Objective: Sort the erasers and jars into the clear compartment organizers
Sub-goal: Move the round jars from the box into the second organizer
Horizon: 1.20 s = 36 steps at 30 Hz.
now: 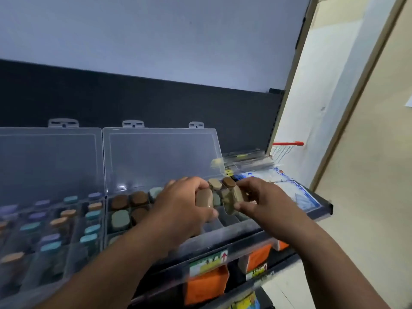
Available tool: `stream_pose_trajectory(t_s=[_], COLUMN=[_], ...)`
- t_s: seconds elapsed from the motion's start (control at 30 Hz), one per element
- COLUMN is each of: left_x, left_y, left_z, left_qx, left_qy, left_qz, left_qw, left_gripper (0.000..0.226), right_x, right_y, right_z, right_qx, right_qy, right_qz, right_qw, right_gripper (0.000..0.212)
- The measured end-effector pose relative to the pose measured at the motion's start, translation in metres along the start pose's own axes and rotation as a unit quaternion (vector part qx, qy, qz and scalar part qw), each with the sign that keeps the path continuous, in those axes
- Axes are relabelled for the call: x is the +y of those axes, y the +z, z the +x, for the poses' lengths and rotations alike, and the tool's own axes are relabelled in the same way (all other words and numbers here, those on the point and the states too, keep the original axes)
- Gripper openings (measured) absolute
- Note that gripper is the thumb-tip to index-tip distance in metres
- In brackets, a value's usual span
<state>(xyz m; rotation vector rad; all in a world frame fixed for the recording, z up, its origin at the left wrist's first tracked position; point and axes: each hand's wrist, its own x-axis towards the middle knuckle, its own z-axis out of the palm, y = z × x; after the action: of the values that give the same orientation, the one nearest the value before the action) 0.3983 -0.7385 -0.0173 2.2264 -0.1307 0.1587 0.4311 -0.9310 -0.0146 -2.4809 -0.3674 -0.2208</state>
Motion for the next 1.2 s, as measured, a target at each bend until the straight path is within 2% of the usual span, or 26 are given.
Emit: stream_pose_trajectory(t_s=[0.23,0.43,0.53,0.6,0.77,0.83,0.97,1.07,1.2], left_x=[0.004,0.009,0.005,0.004,0.002,0.0,-0.004,-0.009,-0.012], left_y=[0.034,0.05,0.055,0.053,0.039,0.036,0.039,0.042,0.045], left_z=[0.002,0.005,0.006,0.005,0.011,0.019,0.032,0.035,0.034], left_qx=[0.058,0.058,0.042,0.055,0.083,0.071,-0.001,-0.032,-0.05], left_qy=[-0.057,-0.083,-0.089,-0.087,-0.06,-0.043,-0.026,-0.009,-0.015], left_qz=[0.142,0.262,0.292,0.292,0.331,0.34,0.36,0.361,0.373], left_qw=[0.986,0.96,0.951,0.951,0.938,0.937,0.933,0.932,0.926], left_gripper=[0.045,0.045,0.056,0.055,0.024,0.015,0.03,0.029,0.035], right_x=[0.028,0.043,0.051,0.053,0.051,0.047,0.04,0.038,0.04], right_y=[0.009,0.026,0.028,0.024,0.016,0.018,0.028,0.036,0.04], right_z=[0.025,0.033,0.035,0.035,0.052,0.065,0.086,0.095,0.097], right_qx=[-0.098,-0.116,-0.107,-0.078,-0.024,-0.035,-0.079,-0.118,-0.152], right_qy=[-0.093,-0.156,-0.163,-0.171,-0.209,-0.216,-0.221,-0.229,-0.242], right_qz=[-0.063,-0.124,-0.123,-0.096,-0.084,-0.1,-0.163,-0.224,-0.222], right_qw=[0.989,0.973,0.973,0.977,0.974,0.971,0.958,0.94,0.932], right_gripper=[0.044,0.043,0.046,0.047,0.028,0.024,0.028,0.033,0.029])
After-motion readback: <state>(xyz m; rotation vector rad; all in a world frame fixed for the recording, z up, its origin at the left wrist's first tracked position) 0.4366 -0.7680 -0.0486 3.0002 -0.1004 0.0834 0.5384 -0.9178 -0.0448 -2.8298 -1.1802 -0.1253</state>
